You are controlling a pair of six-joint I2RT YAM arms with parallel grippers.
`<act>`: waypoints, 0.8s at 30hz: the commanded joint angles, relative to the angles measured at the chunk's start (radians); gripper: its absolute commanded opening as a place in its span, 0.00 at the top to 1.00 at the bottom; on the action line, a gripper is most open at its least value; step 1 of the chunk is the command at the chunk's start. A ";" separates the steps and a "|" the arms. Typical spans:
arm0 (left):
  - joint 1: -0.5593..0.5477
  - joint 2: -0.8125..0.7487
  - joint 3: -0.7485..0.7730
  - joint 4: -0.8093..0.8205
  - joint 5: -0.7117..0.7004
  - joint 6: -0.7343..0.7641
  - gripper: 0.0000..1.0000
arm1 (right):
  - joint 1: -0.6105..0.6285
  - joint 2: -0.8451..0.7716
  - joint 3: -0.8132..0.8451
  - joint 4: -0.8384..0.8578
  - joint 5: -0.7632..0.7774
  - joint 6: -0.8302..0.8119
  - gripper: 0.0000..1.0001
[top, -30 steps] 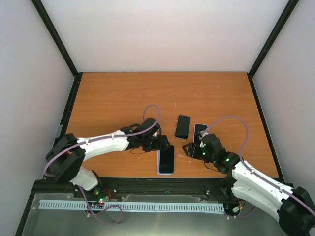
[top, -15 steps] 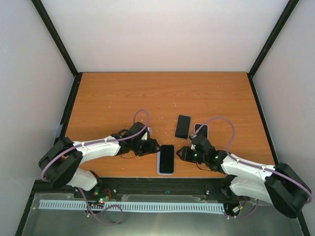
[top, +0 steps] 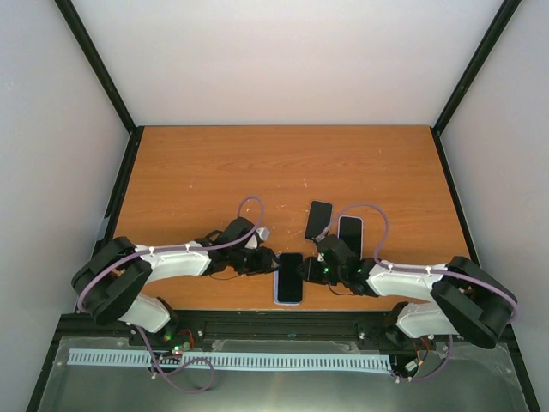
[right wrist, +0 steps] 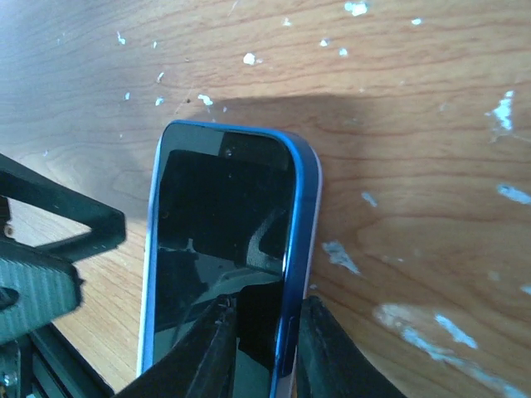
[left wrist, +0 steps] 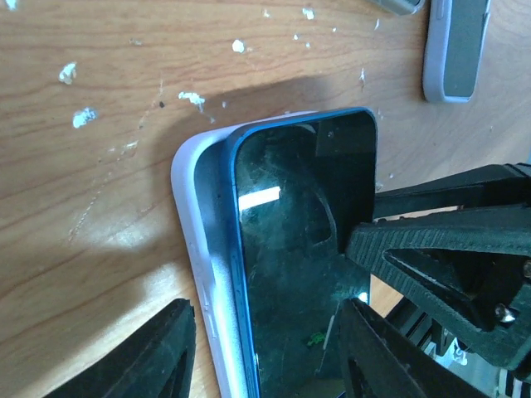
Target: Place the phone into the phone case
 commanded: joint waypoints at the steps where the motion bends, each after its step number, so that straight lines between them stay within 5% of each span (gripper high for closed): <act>1: 0.007 0.024 -0.014 0.057 0.024 0.041 0.52 | 0.036 0.039 0.034 0.053 0.005 0.035 0.79; 17: 0.006 -0.002 -0.059 0.052 0.007 0.037 0.54 | 0.147 0.115 0.069 0.099 0.131 0.172 0.89; 24: 0.006 -0.069 -0.079 -0.037 0.001 0.025 0.45 | 0.148 -0.007 0.054 -0.039 0.168 0.158 0.74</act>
